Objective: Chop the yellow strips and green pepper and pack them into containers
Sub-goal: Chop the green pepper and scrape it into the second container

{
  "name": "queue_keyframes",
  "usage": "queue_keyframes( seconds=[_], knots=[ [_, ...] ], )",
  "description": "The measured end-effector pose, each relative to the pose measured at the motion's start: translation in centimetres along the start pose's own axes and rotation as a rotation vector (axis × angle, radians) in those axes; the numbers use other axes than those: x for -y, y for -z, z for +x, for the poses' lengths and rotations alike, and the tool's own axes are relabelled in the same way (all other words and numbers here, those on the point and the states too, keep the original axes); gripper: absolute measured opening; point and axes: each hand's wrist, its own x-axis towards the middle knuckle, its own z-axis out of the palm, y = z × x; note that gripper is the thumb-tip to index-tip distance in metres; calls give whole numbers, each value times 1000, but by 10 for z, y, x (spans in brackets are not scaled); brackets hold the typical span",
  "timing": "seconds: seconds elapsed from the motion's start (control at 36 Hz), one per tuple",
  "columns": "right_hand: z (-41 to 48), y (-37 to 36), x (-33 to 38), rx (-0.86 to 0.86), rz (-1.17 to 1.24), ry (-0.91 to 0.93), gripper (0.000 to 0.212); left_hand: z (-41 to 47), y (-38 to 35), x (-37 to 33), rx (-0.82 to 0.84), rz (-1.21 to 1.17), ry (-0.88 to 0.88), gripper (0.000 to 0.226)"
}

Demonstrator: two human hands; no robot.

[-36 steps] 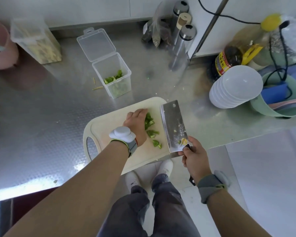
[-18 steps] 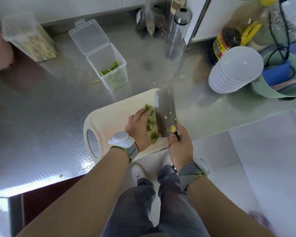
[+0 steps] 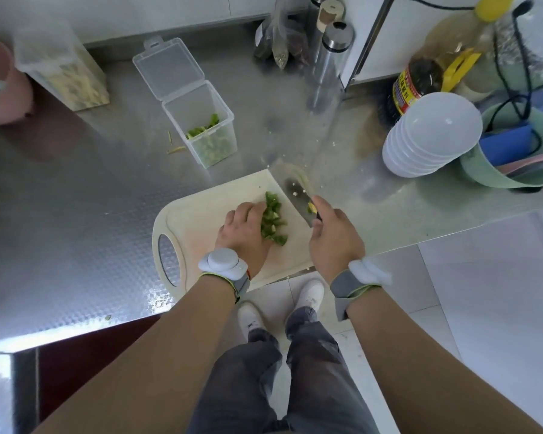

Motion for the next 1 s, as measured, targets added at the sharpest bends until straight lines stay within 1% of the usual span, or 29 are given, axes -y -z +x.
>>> queue_keyframes(
  seconds=[0.06, 0.11, 0.22, 0.28, 0.33, 0.36, 0.42, 0.47, 0.61, 0.78, 0.92, 1.0],
  knots=[
    [-7, 1, 6, 53, -108, 49, 50, -2, -3, 0, -3, 0, 33, 66],
    [-14, 2, 10, 102, -157, 65, 53, -4, -5, -2, 3, -45, 75, 66],
    [-19, 9, 0, 139, -106, 53, 51, -4, -8, -4, -7, -132, 146, 68],
    [-20, 11, -9, 138, 96, -75, 47, -1, -8, -5, 6, -159, 175, 72],
    [-20, 12, -16, 128, 413, -272, 44, 1, -7, -6, 18, -177, 187, 75],
    [-21, 12, -19, 127, 531, -352, 43, 2, -7, -6, 22, -182, 190, 75],
    [-22, 13, -25, 143, 640, -464, 41, 4, -5, -6, 34, -200, 193, 76],
    [-24, 13, -28, 156, 715, -521, 40, 7, -3, -6, 57, -232, 195, 76],
    [-25, 2, -21, 275, 741, -540, 43, 19, 1, -8, 96, -247, 205, 68],
    [-19, -10, -5, 283, 726, -539, 42, 23, -1, -11, 87, -302, 228, 63],
    [-17, -15, 5, 289, 795, -569, 44, 23, -1, -15, 56, -326, 251, 61],
    [-22, -13, 9, 294, 878, -605, 44, 20, 0, -20, 58, -343, 252, 61]
  ],
)
